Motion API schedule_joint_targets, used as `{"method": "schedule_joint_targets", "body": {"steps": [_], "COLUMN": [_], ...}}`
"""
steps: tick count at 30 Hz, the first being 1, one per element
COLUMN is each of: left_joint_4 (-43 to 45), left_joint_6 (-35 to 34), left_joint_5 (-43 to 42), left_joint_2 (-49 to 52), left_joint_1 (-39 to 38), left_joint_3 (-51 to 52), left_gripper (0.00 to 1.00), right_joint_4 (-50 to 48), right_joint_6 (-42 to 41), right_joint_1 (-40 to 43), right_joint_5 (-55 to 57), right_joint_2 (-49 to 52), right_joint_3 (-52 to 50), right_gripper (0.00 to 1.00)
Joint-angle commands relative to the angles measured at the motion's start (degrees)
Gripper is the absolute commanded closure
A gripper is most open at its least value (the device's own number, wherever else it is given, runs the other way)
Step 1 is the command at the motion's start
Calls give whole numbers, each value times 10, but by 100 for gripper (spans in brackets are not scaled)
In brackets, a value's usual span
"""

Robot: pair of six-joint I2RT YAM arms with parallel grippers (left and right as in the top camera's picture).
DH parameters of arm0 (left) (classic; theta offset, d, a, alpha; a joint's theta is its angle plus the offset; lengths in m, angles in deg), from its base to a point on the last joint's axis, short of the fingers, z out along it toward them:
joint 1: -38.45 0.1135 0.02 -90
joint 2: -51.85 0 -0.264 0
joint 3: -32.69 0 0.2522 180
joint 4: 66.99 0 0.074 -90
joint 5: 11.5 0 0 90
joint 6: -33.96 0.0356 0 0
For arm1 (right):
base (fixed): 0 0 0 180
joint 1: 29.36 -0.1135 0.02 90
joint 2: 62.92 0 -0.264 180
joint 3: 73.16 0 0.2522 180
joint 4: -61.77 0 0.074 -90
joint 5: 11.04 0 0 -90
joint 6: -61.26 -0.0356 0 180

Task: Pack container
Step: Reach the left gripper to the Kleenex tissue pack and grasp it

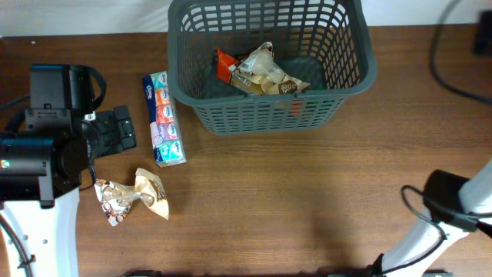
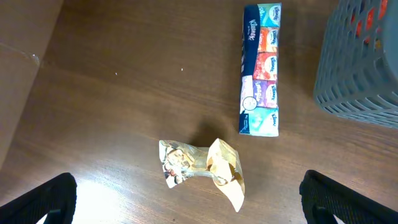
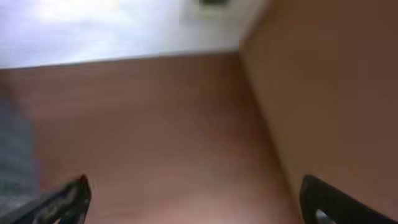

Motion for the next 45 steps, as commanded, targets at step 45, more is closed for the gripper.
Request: {"method": "schedule_joint_targets", "body": {"steps": [45], "left_joint_4": [163], "left_joint_6": [94], "left_joint_5": [-192], "left_joint_2": [387], "left_joint_1": [68], "left_joint_3": [-1], "left_gripper": [1], "right_joint_4": [-7], "right_joint_6": [-47], "right_joint_1": [105], "right_joint_5": [-25], "right_joint_2": [13], "right_joint_3": [-268], "right_gripper": [1]}}
